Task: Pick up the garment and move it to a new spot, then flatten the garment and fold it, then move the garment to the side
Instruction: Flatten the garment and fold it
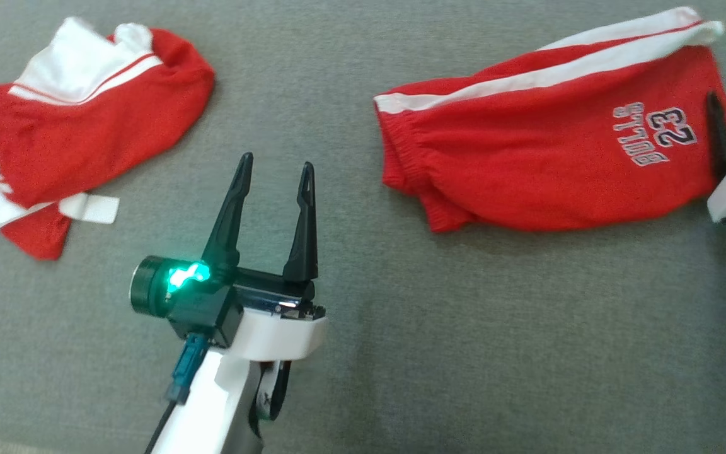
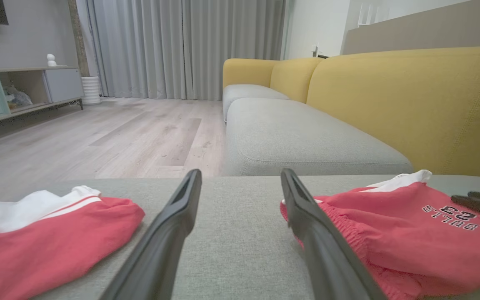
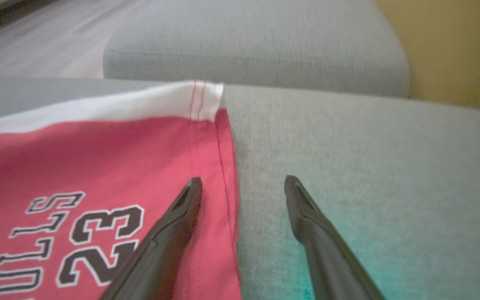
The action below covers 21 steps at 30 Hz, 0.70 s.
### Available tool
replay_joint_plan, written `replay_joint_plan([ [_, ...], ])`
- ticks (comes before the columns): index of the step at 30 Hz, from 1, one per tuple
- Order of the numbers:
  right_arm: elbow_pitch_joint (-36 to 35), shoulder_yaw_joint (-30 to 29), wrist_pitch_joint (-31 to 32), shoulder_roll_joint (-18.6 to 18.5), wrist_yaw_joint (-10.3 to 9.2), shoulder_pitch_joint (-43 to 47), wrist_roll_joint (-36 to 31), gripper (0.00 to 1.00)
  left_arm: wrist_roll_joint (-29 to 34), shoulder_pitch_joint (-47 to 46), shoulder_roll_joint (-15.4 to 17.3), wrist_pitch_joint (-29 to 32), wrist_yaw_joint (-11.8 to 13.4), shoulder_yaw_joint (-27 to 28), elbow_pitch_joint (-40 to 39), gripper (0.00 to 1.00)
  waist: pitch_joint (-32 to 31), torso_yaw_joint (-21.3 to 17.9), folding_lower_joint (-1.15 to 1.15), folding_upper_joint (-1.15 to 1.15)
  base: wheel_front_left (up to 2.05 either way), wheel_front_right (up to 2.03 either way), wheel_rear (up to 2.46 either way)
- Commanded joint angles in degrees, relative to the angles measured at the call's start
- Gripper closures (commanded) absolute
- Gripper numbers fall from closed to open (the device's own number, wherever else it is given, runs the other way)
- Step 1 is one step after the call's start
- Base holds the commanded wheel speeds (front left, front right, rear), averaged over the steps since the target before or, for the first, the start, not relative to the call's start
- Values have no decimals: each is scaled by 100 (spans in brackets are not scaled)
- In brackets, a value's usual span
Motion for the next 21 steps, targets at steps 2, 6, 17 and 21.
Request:
replay_joint_plan([
  [2,-22,236,363,-75,18,64,346,0,22,2,47,-28,71,196,-306,0,40,128,1,0,0,0,0],
  [6,-168,638,928,-87,18,131,927,100,25,37,47,-28,91,229,-370,0,24,109,1,0,0,0,0],
  [17,-314,1138,458,-498,18,-67,1344,100,150,164,47,-28,6,620,-366,0,-249,-656,1,0,0,0,0],
  [21,-246,1196,267,-697,18,-5,1411,100,132,213,47,-28,-90,761,-333,0,-322,-983,1,0,0,0,0],
])
